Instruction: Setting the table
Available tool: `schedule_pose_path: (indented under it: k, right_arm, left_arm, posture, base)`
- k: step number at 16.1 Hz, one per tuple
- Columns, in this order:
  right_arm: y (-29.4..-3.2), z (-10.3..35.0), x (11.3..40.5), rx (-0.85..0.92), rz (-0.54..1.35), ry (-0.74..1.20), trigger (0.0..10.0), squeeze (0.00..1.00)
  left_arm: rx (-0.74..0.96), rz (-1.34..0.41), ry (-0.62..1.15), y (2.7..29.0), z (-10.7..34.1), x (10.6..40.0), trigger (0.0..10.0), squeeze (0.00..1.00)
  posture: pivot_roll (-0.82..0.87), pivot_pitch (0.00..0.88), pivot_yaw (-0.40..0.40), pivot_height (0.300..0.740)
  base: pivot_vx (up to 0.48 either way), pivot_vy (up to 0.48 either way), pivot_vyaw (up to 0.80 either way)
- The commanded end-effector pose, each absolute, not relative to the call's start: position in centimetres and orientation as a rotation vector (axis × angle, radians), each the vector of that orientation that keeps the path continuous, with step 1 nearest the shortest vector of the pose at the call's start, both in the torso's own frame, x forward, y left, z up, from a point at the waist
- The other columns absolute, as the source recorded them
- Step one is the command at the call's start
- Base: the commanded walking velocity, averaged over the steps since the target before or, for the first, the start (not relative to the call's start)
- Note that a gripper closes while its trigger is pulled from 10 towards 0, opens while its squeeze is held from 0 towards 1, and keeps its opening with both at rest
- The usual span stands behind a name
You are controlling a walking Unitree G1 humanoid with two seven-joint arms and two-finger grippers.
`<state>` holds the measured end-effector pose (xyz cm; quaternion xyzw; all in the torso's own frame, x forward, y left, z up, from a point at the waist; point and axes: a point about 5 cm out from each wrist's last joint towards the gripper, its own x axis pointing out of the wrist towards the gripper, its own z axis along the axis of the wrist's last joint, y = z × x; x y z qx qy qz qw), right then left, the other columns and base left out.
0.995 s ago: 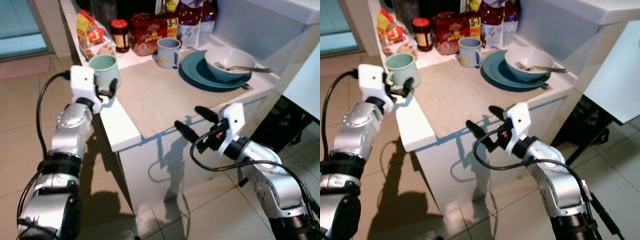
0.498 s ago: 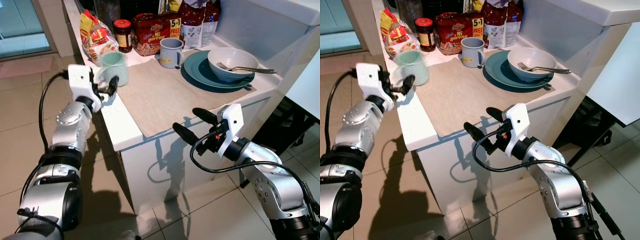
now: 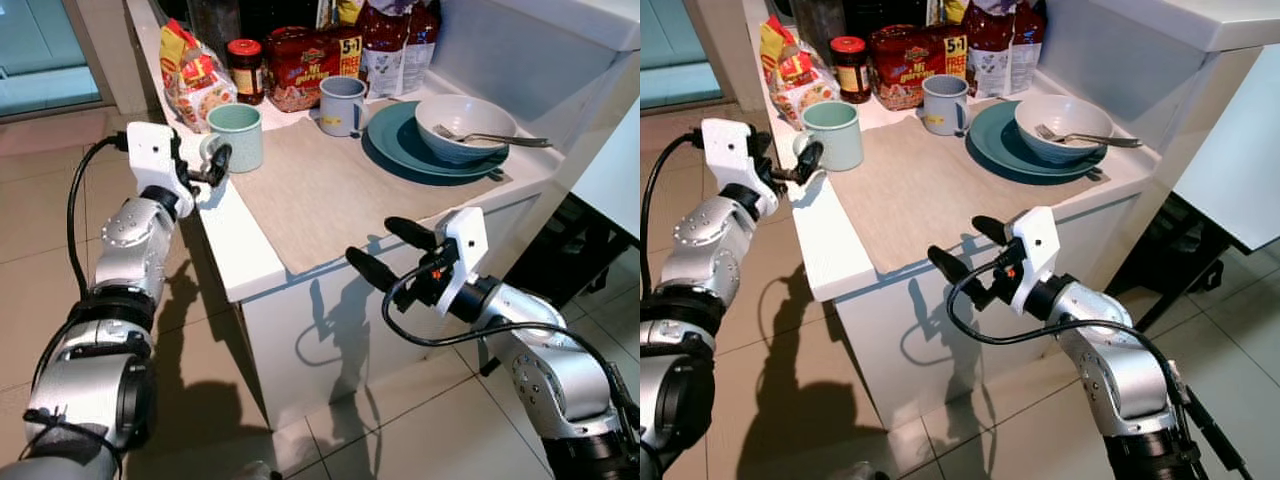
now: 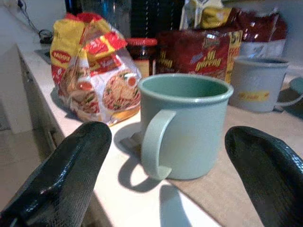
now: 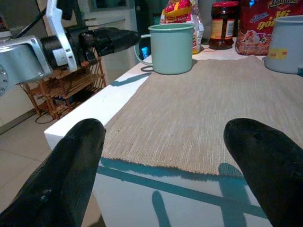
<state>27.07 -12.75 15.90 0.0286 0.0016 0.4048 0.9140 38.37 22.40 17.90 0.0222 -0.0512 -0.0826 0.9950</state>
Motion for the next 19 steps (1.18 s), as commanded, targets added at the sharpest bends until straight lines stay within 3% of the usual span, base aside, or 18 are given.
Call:
schedule_pose_path:
  k: [1, 6, 12, 19]
  right_arm:
    - [-13.0, 16.4, 26.9, 0.046, 0.842, -0.012, 10.0, 0.0]
    - [-13.3, 16.7, 25.8, 0.043, 0.847, 0.001, 10.0, 0.0]
    - [-13.7, 17.2, 24.6, 0.047, 0.853, 0.028, 10.0, 0.0]
    - [-13.5, 17.4, 24.5, 0.055, 0.865, 0.041, 10.0, 0.0]
  left_arm:
    - [0.07, -0.162, -0.126, 22.3, 19.0, 38.8, 10.0, 0.0]
    - [0.007, -0.207, -0.105, 22.0, 19.4, 39.5, 10.0, 0.0]
    - [0.042, -0.111, -0.087, 23.6, 19.8, 39.6, 10.0, 0.0]
    - [-0.002, -0.2, -0.114, 22.8, 20.5, 39.8, 10.0, 0.0]
  posture:
    - [0.05, 0.002, -0.006, 0.74]
    - [-0.01, 0.056, 0.011, 0.74]
    - [-0.06, 0.117, 0.006, 0.74]
    - [-0.05, 0.119, -0.005, 0.74]
  base:
    - [0.0, 0.0, 0.0]
    - [0.0, 0.0, 0.0]
    - [0.0, 0.0, 0.0]
    - [0.0, 0.0, 0.0]
